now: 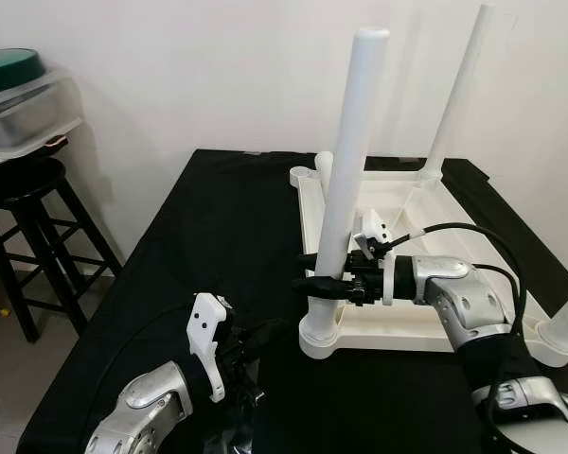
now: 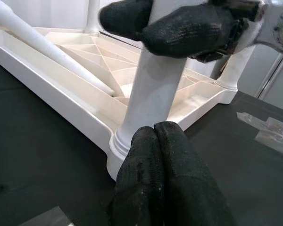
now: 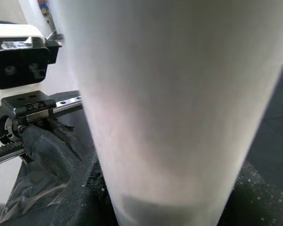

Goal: Building children table

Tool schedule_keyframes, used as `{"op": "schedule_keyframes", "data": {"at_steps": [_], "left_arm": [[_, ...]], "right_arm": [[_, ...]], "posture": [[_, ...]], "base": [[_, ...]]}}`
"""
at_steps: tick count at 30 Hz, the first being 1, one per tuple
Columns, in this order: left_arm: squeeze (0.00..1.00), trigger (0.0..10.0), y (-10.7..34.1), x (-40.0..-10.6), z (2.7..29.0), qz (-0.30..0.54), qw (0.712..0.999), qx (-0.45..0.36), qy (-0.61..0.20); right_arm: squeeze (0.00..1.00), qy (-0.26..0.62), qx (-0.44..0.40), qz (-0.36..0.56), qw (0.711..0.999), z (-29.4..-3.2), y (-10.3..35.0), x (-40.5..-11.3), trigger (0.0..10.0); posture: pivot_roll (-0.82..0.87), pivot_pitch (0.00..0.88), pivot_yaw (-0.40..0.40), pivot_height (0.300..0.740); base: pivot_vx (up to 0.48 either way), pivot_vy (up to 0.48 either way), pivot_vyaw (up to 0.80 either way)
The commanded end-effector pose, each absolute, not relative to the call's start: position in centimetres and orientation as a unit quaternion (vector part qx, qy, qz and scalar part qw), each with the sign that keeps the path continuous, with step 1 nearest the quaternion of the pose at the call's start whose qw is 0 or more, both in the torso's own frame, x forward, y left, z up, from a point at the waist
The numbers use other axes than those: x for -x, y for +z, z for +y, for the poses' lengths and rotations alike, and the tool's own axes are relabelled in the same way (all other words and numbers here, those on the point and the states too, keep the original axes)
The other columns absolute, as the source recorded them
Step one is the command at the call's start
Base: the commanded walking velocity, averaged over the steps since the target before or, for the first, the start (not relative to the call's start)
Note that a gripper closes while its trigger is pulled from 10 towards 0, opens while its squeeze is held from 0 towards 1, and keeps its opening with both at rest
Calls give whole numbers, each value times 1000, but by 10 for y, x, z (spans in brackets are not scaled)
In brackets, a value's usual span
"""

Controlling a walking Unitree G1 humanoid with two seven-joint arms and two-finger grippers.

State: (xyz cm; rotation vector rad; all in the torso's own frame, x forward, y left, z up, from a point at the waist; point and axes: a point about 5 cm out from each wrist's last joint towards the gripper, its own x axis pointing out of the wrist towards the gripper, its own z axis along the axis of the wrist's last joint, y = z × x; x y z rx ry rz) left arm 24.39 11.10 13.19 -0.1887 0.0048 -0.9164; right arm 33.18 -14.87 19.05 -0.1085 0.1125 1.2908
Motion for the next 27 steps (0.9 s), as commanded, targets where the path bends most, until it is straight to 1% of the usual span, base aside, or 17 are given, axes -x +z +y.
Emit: {"op": "schedule_keyframes", "data": {"at_steps": [1, 2, 3, 4, 5, 7, 8, 9, 11, 13, 17, 18, 19, 20, 22, 23, 27], "left_arm": [[0, 10000, 130, -242, 112, 7, 893, 87, -442], [0, 10000, 131, -242, 113, 8, 892, 87, -443], [0, 10000, 131, -242, 113, 8, 892, 87, -443], [0, 10000, 131, -242, 114, 8, 892, 87, -443], [0, 10000, 130, -242, 115, 9, 892, 86, -443], [0, 10000, 130, -242, 115, 9, 892, 86, -443], [0, 10000, 130, -242, 115, 9, 892, 86, -443], [0, 10000, 130, -243, 116, 10, 892, 85, -443], [0, 10000, 129, -244, 118, 12, 892, 84, -444], [0, 10000, 129, -246, 117, 14, 891, 82, -445], [0, 10000, 128, -248, 118, 16, 891, 81, -447], [0, 10000, 128, -248, 119, 13, 893, 81, -442], [0, 10000, 128, -248, 119, 13, 893, 81, -442], [0, 10000, 128, -249, 119, 11, 895, 81, -439], [0, 10000, 128, -250, 119, 9, 897, 83, -435], [0, 10000, 128, -250, 118, 7, 897, 84, -433], [0, 10000, 128, -250, 118, 7, 897, 84, -434]], "right_arm": [[0, 596, 45, 49, 800, -152, 189, -329, 0], [0, 534, 48, 46, 843, -150, 182, -322, 0], [0, 534, 48, 46, 843, -150, 182, -322, 0], [0, 506, 46, 48, 860, -148, 179, -319, 0], [0, 370, 12, 28, 928, -138, 173, -322, 0], [0, 370, 12, 28, 928, -138, 173, -322, 0], [0, 223, -36, 12, 974, -135, 169, -323, 0], [0, 185, -32, 89, 978, -113, 140, -297, 0], [0, 193, 3, 56, 980, -99, 152, -288, 0], [0, 207, -13, 127, 970, -97, 131, -284, 0], [0, 211, -31, 116, 970, -95, 134, -288, 0], [0, 227, -35, 103, 968, -90, 139, -287, 2353], [0, 227, -35, 103, 968, -90, 139, -287, 2353], [0, 232, -41, 97, 967, -86, 143, -286, 10000], [0, 239, -54, 98, 964, -83, 145, -284, 10000], [1000, 257, -76, 94, 959, -82, 149, -285, 10000], [1000, 335, -79, 55, 937, -81, 168, -288, 10000]], "posture": [[-91, 0, -23, 740], [-96, 0, -30, 740], [-96, 0, -30, 740], [-96, 0, -30, 740], [-106, 0, -30, 740], [-106, 0, -30, 740], [-107, 0, -29, 740], [-102, 0, -17, 740], [-135, 0, 10, 740], [-120, 0, -2, 740], [-113, 0, -9, 740], [-114, 0, -10, 740], [-114, 0, -10, 740], [-114, 0, -7, 740], [-112, 0, -6, 740], [-109, 0, -9, 740], [-108, 0, -6, 740]], "base": [[0, 0, 0], [0, 0, 0], [0, 0, 0], [0, 0, 0], [0, 0, 0], [0, 0, 0], [0, 0, 0], [0, 0, 0], [0, 0, 0], [0, 0, 0], [0, 0, 0], [0, 0, 0], [0, 0, 0], [0, 0, 0], [0, 0, 0], [0, 0, 0], [0, 0, 0]]}}
